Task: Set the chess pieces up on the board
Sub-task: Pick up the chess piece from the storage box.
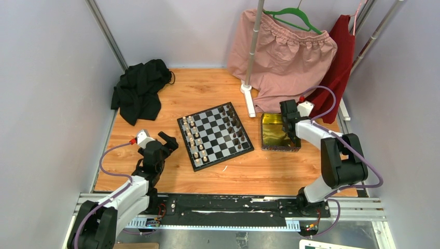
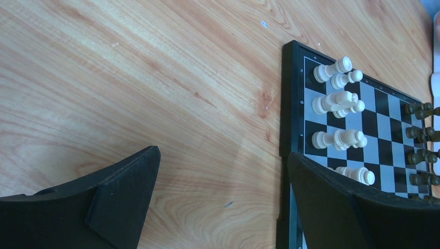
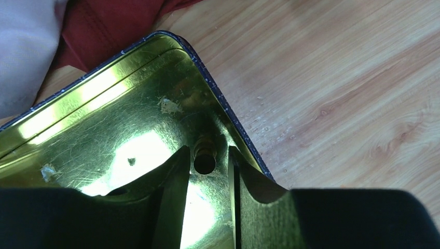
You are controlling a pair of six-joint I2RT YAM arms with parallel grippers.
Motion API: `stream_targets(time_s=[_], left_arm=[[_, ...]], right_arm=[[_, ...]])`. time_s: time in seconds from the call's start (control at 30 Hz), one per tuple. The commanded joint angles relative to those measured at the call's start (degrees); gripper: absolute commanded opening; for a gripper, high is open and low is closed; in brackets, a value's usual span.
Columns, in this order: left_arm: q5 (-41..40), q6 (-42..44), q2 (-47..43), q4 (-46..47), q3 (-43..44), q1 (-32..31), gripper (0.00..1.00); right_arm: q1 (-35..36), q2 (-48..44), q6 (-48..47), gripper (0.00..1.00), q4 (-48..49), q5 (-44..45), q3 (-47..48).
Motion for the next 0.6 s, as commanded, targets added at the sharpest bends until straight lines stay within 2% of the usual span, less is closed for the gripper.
stream_targets(time_s=[0.0,0.07,0.2,0.33,0.4,0.57], left_arm=[[0.18,-0.19,0.63,0.53,0.82,0.2,1.0],[0.18,-0.13,0.64,0.53,0.82,0.2,1.0],[0.26,-0.11,0.57,0.53,0.9,0.2,1.0],[0.31,-0.1,0.51,0.53,0.91,0.2,1.0],[0.29,-0.1,0.54,0.57,0.83,0.2,1.0],[0.35,-0.1,0.48,0.53,0.82,0.2,1.0]], right_arm=[[-1.3,1.31,0.03,0.35,1.04,0.28,0.1],[-1.43,1.95,-0.14,0.31,1.15,0.41,0.24],[-1.69,2.59,-0.58,0.13,1.25,0.84,0.46],[-1.71,2.21,-1.23,0.04,1.36,1.0,0.37],[-1.7,1.67,-1.58,0.0,1.44,0.73,0.14],[-1.71,-0.09,-2.44,0.0,2.35,-0.76,-0.95]])
